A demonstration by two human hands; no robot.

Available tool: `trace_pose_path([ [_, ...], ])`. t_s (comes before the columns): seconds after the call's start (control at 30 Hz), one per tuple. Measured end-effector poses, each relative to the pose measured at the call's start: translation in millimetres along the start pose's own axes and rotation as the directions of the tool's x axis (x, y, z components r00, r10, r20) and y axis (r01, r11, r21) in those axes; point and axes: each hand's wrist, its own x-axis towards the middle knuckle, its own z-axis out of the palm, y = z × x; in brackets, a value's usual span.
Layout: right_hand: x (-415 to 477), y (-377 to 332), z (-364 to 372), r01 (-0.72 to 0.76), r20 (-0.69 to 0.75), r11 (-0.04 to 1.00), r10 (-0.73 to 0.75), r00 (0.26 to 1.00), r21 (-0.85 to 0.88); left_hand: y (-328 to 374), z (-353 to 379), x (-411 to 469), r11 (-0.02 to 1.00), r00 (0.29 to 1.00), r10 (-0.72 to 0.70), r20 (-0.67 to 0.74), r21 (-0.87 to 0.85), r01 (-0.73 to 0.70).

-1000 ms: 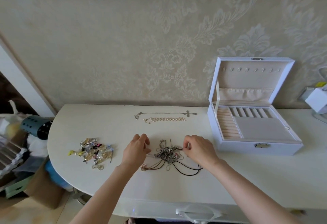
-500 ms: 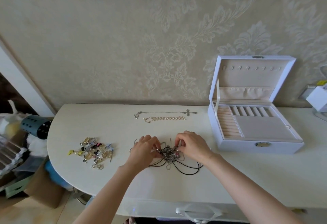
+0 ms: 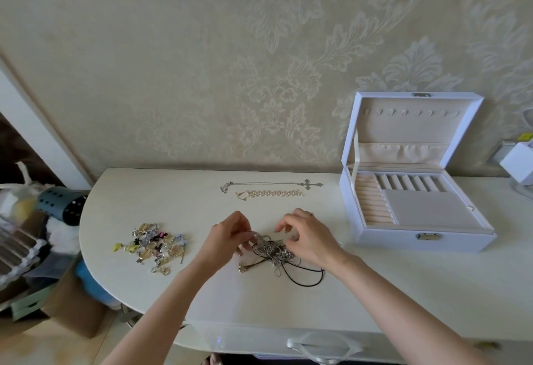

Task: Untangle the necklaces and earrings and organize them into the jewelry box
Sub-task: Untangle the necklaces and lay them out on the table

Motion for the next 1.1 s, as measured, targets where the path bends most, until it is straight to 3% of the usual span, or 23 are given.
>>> trace_pose_path([
  [0.17, 2.2, -14.1, 17.1, 0.039, 0.022, 0.999, -0.039, 0.999, 0.0, 4.3, 0.6, 1.8, 0.998, 0.997, 0.023, -0.073, 0.053, -0.019],
  [0.27, 1.3, -13.1, 20.1, -0.007, 0.054, 0.999, 0.009, 0.998, -0.035, 0.5, 0.5, 3.5, 0.981, 0.991, 0.001, -0.132, 0.194, 0.025],
  [0.43, 1.7, -8.7, 14.7, -0.062, 0.113, 0.997, 0.058, 0.992, 0.036, -10.4, 1.4, 2.7, 0.889, 0.986, -0.091, -0.139, 0.434, 0.144],
  [0.53, -0.8, -3.5, 6.6, -0.135, 0.178, 0.976, 0.103, 0.979, 0.173, -7.9, 1.9, -0.6, 0.817, 0.981, -0.132, -0.139, 0.545, 0.187],
  [0.67, -6.4, -1.2, -10.7, -0.208, 0.176, 0.846, 0.138, 0.975, 0.492, 1.1, 1.3, -2.0, 0.765, 0.978, -0.154, -0.138, 0.61, 0.206],
  [0.77, -8.4, -5.8, -22.2, -0.23, 0.203, 0.629, 0.116, 0.972, 0.743, 5.5, -0.7, -2.2, 0.718, 0.987, -0.134, -0.09, 0.678, 0.159],
  [0.83, -9.2, -8.0, -26.4, -0.231, 0.212, 0.522, 0.097, 0.972, 0.821, 3.6, 1.4, 0.8, 0.68, 0.998, -0.051, -0.049, 0.73, 0.07],
  [0.9, -8.8, -7.8, -26.2, -0.229, 0.21, 0.472, 0.093, 0.973, 0.851, 7.2, 6.3, 2.3, 0.761, 0.995, 0.093, -0.028, 0.646, -0.053],
  [0.97, -7.0, -7.6, -25.2, -0.222, 0.2, 0.427, 0.096, 0.975, 0.877, 18.3, 11.3, 0.5, 0.904, 0.988, 0.154, 0.002, 0.403, -0.142],
  [1.03, -5.2, -9.2, -26.2, -0.203, 0.174, 0.389, 0.109, 0.979, 0.898, 32.1, 14.0, -3.8, 0.99, 0.99, 0.085, 0.112, 0.1, -0.096],
  [1.1, -3.6, -10.3, -28.3, -0.173, 0.139, 0.377, 0.116, 0.983, 0.91, 39.2, 14.2, -5.3, 0.995, 0.981, 0.027, 0.195, -0.095, -0.008],
])
